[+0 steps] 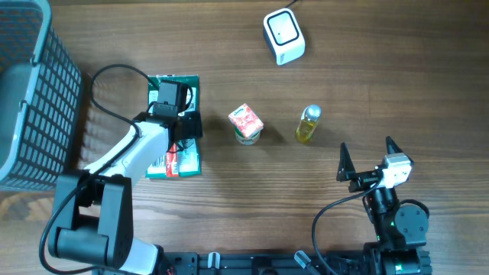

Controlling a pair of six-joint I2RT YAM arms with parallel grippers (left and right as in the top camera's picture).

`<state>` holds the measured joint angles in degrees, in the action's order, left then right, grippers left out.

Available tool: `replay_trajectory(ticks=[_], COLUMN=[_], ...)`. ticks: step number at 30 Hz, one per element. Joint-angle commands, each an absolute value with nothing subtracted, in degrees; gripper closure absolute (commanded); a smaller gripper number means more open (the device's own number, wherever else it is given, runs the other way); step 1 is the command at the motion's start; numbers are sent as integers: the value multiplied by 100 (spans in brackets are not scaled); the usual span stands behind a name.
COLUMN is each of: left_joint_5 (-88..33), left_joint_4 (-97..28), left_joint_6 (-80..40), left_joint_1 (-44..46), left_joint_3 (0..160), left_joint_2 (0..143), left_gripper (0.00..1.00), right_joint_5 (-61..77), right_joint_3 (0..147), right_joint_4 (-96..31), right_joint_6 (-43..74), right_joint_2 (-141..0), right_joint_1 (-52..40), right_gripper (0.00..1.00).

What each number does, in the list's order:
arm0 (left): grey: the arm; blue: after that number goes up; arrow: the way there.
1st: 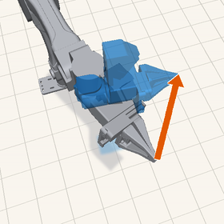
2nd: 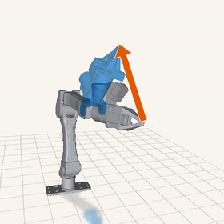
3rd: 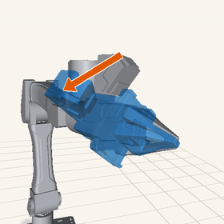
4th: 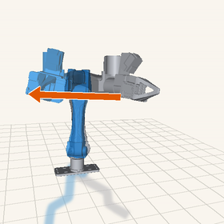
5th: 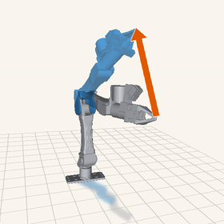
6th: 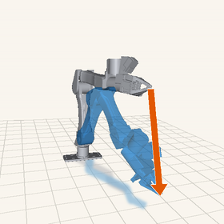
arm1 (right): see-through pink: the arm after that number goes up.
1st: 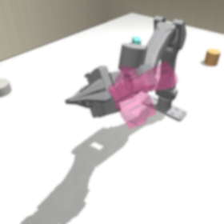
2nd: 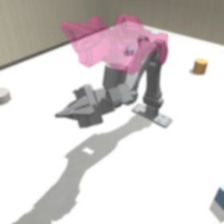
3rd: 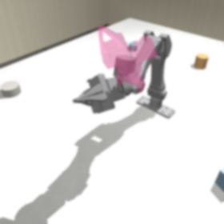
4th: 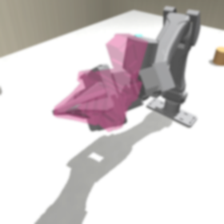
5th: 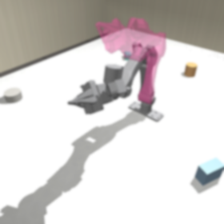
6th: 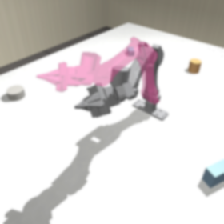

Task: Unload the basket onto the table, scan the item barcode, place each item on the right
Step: 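Pull the glove packet out and lay it on the table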

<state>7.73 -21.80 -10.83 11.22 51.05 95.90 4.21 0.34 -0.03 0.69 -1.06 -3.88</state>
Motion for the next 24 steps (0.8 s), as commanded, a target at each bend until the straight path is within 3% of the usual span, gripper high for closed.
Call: replay_trajectory(ticks=[1, 2, 11, 16, 24], left_joint_5=[1022, 1203, 1463, 207, 1], left_joint_4=[-2158, -2143, -2316, -3774, -3824], left_joint_6=[-919, -919, -937, -945, -943], left_joint_1=[1135, 1135, 1063, 353, -86], left_joint_3=[5179, 5212, 5579, 6569, 6589], left_joint_2=[9240, 9109, 7970, 7907, 7918], left_gripper=[6, 0, 0, 0, 0], right_joint_5=[346, 346, 346, 346, 346], right_joint_3=[30, 30, 30, 30, 30], right_joint_4=[10, 10, 10, 10, 10], right_joint_6=[3, 5, 1, 3, 3], right_joint_2=[-102, -102, -102, -102, -102], right_joint_1=[-386, -386, -386, -386, -386], right_gripper=[0, 0, 0, 0, 0])
